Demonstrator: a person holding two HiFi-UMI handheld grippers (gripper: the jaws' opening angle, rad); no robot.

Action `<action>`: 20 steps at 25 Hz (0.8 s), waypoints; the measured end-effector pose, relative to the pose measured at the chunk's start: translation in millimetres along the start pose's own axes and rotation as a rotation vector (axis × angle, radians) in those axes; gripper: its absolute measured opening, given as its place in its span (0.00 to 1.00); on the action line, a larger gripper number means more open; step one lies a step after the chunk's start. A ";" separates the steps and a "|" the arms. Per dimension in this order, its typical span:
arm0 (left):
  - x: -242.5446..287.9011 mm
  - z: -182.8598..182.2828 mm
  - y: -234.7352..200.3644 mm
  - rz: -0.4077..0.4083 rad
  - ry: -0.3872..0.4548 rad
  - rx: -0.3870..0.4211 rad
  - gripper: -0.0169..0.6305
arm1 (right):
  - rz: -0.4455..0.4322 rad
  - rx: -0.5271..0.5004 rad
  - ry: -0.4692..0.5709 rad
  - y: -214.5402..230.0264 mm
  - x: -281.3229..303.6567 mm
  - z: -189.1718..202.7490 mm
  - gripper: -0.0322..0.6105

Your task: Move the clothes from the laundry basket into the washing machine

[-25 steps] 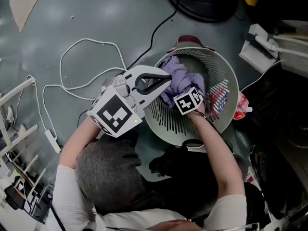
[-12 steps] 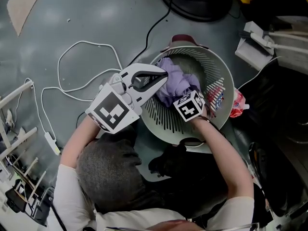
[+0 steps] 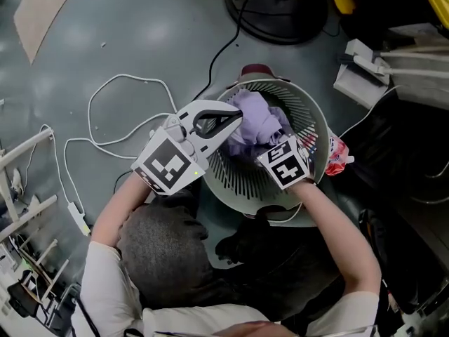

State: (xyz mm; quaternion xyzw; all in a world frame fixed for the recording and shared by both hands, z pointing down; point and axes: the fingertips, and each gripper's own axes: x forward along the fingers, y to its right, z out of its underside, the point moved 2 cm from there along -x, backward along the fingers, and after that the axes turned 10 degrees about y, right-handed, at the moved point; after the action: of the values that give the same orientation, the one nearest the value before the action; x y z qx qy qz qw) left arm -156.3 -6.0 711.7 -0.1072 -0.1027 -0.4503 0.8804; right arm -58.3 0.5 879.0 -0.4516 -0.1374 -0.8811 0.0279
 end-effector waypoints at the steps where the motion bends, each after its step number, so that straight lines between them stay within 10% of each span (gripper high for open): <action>1: 0.4 -0.4 -0.3 -0.005 0.002 -0.003 0.03 | -0.010 -0.007 0.017 0.2 -7.5 -6.1 0.33; 20: 34.4 -26.9 -3.7 0.017 0.002 0.023 0.04 | -0.005 -0.010 0.262 34.1 -102.0 -49.5 0.34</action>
State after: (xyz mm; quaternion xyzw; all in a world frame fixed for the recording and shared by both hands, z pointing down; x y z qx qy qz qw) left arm -137.4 -42.1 695.8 -0.0976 -0.1062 -0.4415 0.8856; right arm -31.1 -53.1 777.0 -0.3325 -0.1293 -0.9333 0.0410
